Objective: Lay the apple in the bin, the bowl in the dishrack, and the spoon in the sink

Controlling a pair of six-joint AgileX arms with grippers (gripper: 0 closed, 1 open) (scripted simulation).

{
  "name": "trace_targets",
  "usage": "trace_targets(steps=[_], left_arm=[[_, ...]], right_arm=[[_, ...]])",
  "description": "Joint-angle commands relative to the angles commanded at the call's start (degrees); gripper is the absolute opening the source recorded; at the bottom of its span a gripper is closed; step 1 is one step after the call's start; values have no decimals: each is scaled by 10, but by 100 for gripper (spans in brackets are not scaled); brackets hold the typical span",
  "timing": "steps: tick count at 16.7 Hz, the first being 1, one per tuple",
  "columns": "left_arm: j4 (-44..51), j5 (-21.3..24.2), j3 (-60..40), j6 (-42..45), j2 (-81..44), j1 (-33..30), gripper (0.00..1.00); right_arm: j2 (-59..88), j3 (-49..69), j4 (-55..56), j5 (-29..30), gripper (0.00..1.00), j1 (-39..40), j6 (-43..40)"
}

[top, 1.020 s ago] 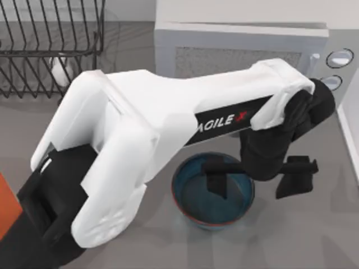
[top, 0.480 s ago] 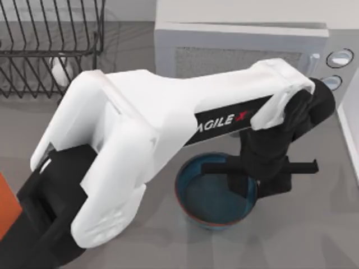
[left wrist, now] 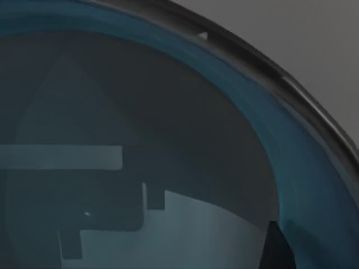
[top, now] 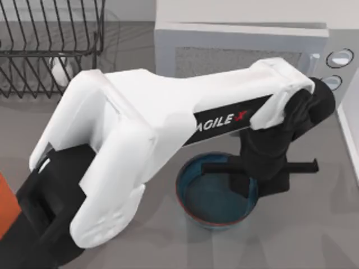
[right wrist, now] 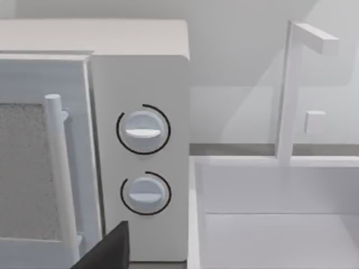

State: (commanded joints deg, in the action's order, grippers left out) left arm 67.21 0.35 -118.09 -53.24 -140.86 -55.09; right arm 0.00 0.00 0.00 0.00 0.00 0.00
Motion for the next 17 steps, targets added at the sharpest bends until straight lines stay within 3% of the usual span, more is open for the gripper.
trace_targets(steps=[5, 13, 17], left_arm=[[22, 0, -21, -1, -1, 0, 0], [217, 0, -238, -2, -17, -1, 0], [247, 0, -268, 0, -20, -1, 0]], right_arm=[[0, 0, 0, 0, 100, 0, 0], [0, 0, 0, 0, 100, 0, 0], [0, 0, 0, 0, 100, 0, 0]])
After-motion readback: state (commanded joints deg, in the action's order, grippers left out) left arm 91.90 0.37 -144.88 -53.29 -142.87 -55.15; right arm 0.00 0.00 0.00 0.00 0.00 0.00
